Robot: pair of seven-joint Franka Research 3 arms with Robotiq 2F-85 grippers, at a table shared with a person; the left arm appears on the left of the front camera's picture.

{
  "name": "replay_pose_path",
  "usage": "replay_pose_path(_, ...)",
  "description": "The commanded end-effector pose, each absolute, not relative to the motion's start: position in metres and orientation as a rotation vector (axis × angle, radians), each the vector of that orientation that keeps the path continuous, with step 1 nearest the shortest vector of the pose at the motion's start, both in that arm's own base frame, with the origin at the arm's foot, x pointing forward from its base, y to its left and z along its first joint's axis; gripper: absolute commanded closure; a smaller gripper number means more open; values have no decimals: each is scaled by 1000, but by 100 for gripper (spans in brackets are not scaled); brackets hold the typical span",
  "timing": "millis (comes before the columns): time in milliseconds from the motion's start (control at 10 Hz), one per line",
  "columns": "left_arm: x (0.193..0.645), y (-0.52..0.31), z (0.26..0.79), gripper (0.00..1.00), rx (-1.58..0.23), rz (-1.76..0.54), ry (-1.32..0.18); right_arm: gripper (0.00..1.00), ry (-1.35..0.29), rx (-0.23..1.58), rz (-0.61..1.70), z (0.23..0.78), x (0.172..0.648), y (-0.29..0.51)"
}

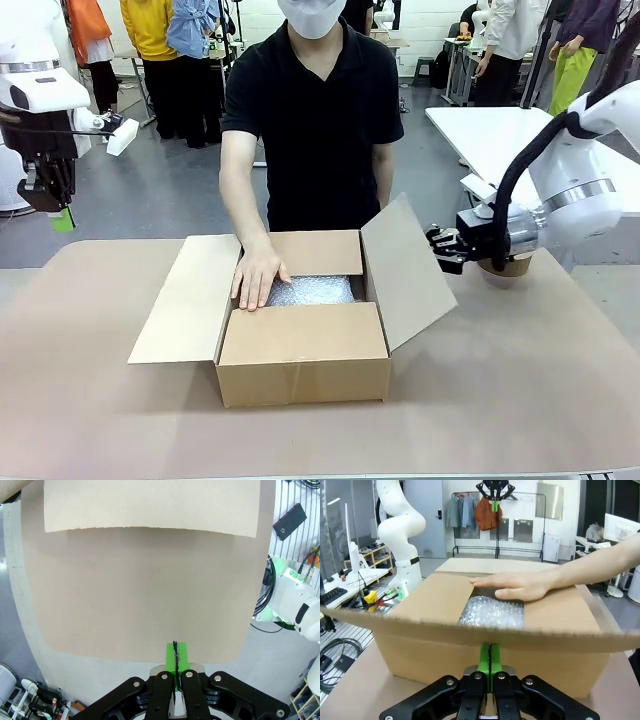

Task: Wrap the clocks to prevent damage.
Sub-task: Push the right (or left) flap of the Package Box to close it.

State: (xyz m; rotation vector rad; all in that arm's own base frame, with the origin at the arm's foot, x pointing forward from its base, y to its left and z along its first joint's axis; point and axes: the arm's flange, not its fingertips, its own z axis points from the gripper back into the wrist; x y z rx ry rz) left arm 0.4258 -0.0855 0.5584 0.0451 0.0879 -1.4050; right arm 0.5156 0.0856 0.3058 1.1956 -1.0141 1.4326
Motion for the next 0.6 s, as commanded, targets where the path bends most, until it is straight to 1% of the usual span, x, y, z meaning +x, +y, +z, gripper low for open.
replay_pose_path(0, 426, -85, 562, 100, 46, -1407, 99, 99, -1018, 1183, 1440, 312, 513, 114)
replay_pose_path(500, 426, -85, 562, 100, 46, -1407, 99, 99, -979, 1191, 1479, 312, 511, 147)
